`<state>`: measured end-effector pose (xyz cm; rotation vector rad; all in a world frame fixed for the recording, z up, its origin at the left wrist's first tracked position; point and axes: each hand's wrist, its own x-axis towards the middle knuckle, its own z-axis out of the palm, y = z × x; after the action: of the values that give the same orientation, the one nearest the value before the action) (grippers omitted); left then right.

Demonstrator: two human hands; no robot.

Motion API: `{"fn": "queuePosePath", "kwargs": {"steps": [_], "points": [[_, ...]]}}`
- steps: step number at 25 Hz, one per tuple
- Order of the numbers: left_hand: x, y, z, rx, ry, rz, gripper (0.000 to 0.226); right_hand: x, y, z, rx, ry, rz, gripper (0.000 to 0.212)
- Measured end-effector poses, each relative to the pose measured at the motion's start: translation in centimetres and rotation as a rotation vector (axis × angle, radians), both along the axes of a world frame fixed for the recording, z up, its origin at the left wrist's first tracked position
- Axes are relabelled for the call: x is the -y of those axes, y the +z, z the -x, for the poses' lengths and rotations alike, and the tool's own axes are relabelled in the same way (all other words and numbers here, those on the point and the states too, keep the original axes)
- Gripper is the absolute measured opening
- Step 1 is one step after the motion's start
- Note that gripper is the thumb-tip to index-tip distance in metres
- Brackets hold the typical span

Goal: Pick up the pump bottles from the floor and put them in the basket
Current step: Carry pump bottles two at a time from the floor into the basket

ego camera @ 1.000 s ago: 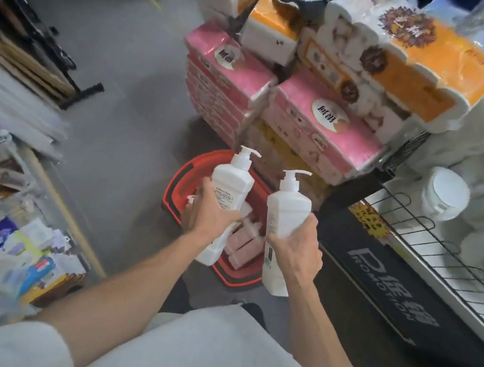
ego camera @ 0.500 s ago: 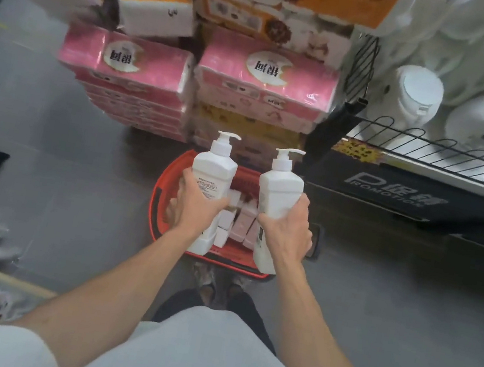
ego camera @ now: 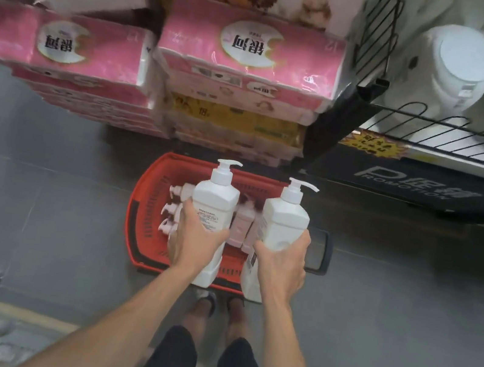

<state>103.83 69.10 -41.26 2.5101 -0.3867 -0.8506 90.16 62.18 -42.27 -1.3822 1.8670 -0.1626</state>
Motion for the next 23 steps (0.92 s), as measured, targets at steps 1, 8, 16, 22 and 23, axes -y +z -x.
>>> {"fn": "queuePosePath", "kwargs": {"steps": [1, 8, 16, 22, 23], "points": [[0.3, -1.6, 0.2, -0.012, -0.003, -0.009, 0.095, 0.1, -1.4, 0.0, -0.002, -0.015, -0.008, 0.084], [1.5, -14.3, 2.3, -0.08, -0.012, -0.101, 0.08, 1.2, -12.8, 0.9, -0.042, -0.043, -0.086, 0.086], [2.3, -26.4, 2.4, -0.118, 0.002, -0.186, 0.081, 1.5, -24.5, 0.3, -0.12, -0.034, -0.199, 0.093], [3.4, -33.0, 2.4, -0.116, 0.018, -0.202, 0.082, 1.3, -31.4, -0.5, -0.111, -0.057, -0.21, 0.088], [3.6, -33.7, 2.6, -0.124, 0.019, -0.197, 0.082, 1.3, -32.2, -0.6, -0.103, -0.058, -0.202, 0.087]]}}
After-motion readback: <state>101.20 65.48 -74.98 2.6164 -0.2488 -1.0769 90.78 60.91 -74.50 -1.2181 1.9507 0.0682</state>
